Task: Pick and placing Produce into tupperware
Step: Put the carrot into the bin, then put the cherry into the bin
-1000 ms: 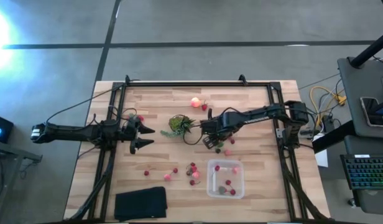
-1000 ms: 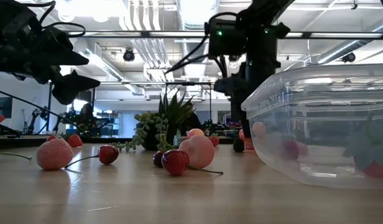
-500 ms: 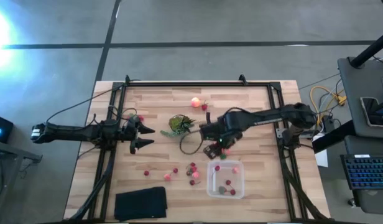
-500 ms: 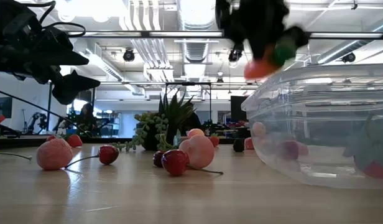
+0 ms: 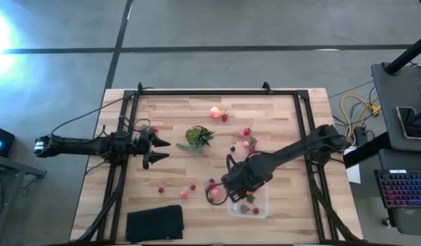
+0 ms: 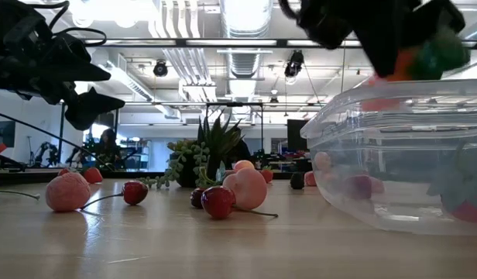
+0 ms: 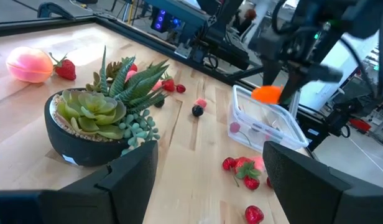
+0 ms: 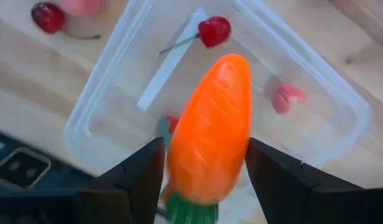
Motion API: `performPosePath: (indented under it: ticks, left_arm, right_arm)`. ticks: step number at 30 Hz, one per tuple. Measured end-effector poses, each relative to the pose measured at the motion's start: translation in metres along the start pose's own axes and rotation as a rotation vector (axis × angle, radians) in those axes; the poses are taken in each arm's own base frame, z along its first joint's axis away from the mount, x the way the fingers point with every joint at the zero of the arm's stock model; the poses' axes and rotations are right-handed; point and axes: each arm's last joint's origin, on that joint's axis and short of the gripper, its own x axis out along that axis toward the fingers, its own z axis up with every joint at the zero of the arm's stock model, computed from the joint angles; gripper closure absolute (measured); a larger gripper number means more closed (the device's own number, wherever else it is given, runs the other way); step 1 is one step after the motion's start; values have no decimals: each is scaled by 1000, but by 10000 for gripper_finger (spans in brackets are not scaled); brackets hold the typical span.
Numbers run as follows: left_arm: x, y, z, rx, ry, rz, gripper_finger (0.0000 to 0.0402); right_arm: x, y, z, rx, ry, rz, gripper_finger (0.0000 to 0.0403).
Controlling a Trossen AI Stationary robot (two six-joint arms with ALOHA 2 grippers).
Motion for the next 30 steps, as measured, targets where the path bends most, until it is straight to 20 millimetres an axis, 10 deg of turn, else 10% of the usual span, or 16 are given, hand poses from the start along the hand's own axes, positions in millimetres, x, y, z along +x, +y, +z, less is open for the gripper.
performPosePath:
  ticks: [7, 12, 21, 30]
  left_arm:
    - [0, 0, 0, 0, 0, 0, 125]
    - [0, 0, 0, 0, 1, 0, 125]
    - [0, 0, 0, 0, 1, 1, 125]
    - [0, 0, 0, 0, 0, 0, 125]
  right_arm:
    - [27, 6, 7, -18, 15, -84, 139]
    - [11, -4, 8, -9, -74, -120, 120]
    - [-39, -62, 57, -13, -135, -175, 126]
    - [-3, -108, 106, -38, -70, -217, 139]
